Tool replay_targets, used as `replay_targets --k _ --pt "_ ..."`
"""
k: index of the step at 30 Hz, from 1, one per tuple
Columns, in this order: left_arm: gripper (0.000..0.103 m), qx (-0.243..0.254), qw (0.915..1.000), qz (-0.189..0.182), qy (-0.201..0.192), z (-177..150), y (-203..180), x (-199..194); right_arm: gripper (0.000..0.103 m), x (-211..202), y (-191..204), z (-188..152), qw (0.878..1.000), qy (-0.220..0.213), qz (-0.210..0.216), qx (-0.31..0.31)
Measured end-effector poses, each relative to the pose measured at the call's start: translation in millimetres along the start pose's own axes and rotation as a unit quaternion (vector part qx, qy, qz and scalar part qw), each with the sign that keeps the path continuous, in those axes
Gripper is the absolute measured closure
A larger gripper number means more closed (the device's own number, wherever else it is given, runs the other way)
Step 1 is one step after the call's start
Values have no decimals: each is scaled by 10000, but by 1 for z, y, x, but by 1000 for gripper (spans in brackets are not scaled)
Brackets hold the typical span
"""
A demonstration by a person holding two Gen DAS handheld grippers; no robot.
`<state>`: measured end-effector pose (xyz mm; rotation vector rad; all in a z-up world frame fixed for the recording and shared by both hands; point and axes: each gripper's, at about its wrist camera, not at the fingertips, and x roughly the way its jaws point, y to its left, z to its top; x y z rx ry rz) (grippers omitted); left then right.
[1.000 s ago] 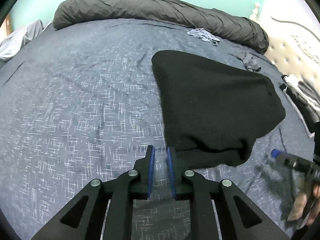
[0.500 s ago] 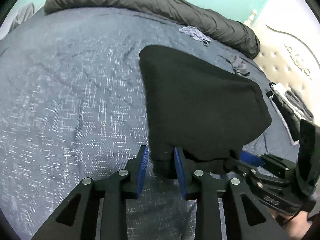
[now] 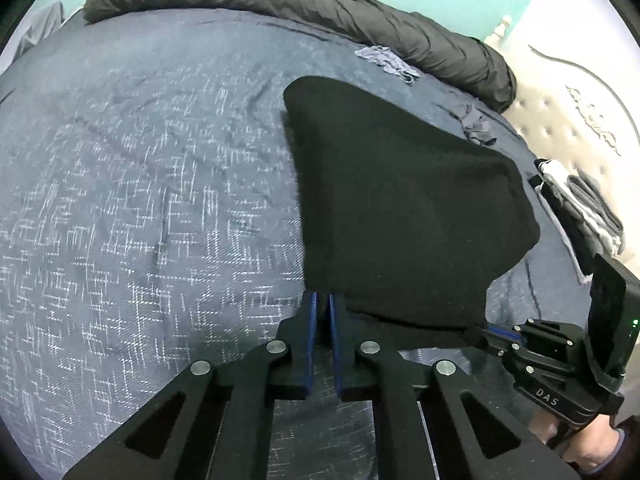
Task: Fold clothes
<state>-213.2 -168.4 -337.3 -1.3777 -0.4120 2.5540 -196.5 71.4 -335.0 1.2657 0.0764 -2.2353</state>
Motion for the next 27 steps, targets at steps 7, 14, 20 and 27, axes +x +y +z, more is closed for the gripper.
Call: replay_targets --k 7,14,20,27 --pt "96 -212 9998 -56 -4 0 7 -1 98 -6 -6 1 9992 223 247 206" --pt "96 -594 9979 156 -206 0 22 -16 97 -31 -11 40 9988 -324 261 246" --pt "96 -688 9970 108 -343 2 23 -19 97 8 -8 41 9993 -61 328 179" --pt "96 -778 9965 11 -300 2 25 -13 97 14 -19 20 9975 136 536 432"
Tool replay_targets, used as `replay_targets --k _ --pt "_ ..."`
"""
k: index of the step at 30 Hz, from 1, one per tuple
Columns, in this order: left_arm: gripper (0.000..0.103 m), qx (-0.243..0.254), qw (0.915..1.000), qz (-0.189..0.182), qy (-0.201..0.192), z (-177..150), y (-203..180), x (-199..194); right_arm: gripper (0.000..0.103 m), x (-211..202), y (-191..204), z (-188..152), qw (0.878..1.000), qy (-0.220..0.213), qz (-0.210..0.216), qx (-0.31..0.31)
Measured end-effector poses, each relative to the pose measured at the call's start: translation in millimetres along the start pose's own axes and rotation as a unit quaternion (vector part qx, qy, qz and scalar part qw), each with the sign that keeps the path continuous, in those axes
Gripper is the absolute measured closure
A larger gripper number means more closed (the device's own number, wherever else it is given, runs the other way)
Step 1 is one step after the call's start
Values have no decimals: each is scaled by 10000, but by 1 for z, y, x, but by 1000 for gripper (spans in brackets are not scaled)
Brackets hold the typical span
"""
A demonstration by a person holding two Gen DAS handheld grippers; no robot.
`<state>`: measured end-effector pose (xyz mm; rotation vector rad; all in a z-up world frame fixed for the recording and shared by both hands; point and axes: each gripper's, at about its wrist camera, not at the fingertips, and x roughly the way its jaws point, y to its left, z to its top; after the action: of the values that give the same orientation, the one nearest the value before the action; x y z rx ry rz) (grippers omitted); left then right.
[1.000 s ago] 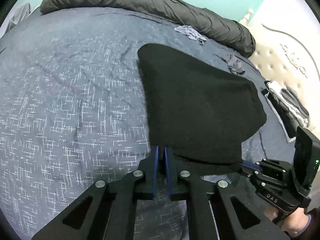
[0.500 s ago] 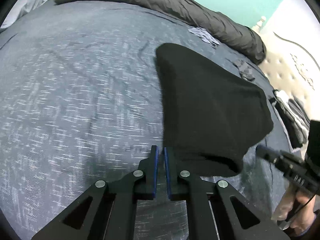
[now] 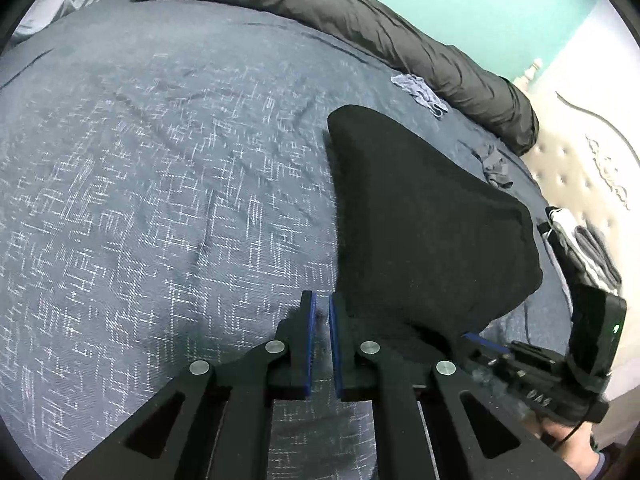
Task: Fold clothes
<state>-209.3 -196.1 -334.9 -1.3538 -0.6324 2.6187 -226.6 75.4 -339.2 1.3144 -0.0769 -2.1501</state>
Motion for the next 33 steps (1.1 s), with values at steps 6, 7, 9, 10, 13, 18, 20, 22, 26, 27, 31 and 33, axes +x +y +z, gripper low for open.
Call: replay_targets --k 6,7,9,10,13,18,20,22,26,27,31,33 --pt "93 -7 10000 -59 3 0 -4 1 97 -47 -44 18 9964 -674 -293 433" --pt "92 -11 10000 -72 3 0 -5 2 97 -54 -56 23 9948 -774 -380 550" --pt "89 -17 10000 -98 4 1 -6 3 96 -65 -81 30 9915 -893 -544 773" --pt "86 -37 9999 -120 -3 2 -6 4 94 -68 -92 32 9901 -940 -599 852" --pt "82 -54 9999 -124 -6 3 -8 6 88 -73 -120 38 9853 -1042 -764 1119" --pt "81 -63 9999 -84 -6 5 -10 10 86 -71 -141 46 9805 -1223 -825 1297" --pt "80 -81 9999 -80 -21 5 -10 10 84 -69 -141 50 9802 -1308 -820 1243" --pt "77 -92 9999 -69 -17 5 -9 11 80 -61 -139 56 9817 -1268 -769 1198" --pt "75 -141 9999 -66 -3 5 -7 12 74 -33 -141 58 9853 -895 -836 1187" --pt "75 -153 9999 -72 -2 5 -7 13 73 -29 -144 52 9851 -905 -810 1214" --pt "73 -150 9999 -79 3 6 -6 12 74 -41 -149 40 9843 -1093 -649 1228" --pt "70 -192 9998 -91 14 6 -5 12 74 -55 -149 35 9816 -1215 -687 1301"
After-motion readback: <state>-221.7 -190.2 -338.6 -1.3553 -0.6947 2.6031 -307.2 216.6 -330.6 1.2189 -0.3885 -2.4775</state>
